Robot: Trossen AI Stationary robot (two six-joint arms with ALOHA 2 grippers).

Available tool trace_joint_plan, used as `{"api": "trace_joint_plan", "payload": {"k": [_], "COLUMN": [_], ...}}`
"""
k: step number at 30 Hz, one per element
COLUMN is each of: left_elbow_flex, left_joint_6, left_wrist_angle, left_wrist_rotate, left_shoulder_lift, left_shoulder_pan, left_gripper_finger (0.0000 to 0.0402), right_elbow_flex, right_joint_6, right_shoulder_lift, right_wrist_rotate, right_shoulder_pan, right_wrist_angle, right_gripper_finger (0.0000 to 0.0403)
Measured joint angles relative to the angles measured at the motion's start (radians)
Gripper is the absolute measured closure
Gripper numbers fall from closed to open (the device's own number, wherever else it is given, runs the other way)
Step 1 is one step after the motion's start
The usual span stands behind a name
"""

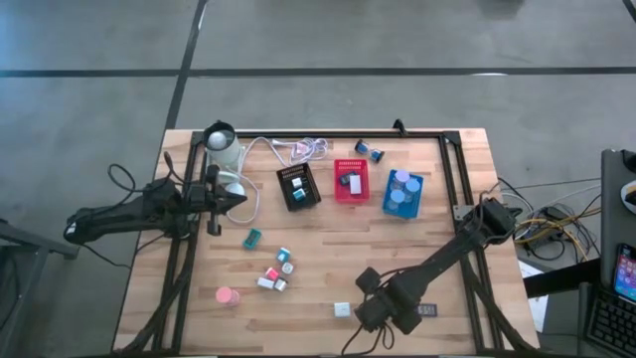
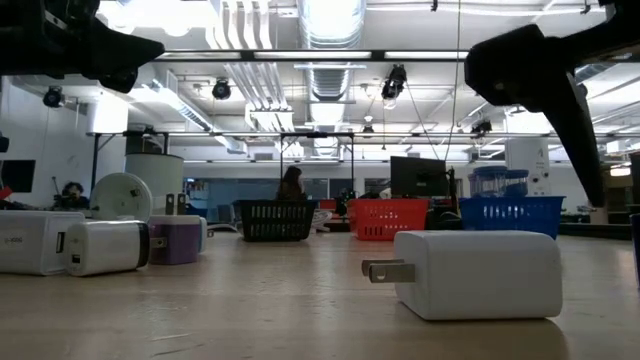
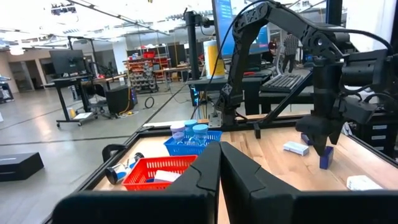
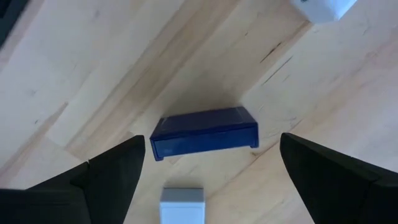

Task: Pick & Place Office items
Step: Put the left violet digital clock into the red bin

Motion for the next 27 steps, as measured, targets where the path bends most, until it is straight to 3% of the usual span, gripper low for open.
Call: {"api": "trace_joint_plan", "payload": {"k": [27], "left_elbow_flex": [0.0], "left_joint_6": [0.0], "left_wrist_angle": [-0.001], "left_wrist_rotate": [0.0], "left_shoulder_lift": [0.0], "left_shoulder_pan": [0.0], "left_gripper_finger": [0.039], "right_elbow_flex": [-0.076], "right_joint_6": [-0.009], "right_shoulder_lift": [0.0], "right_wrist_rotate": [0.018], "right_shoulder_pan": [0.0], "right_wrist_angle": [0.113], "right_gripper_finger": [0.0035]}}
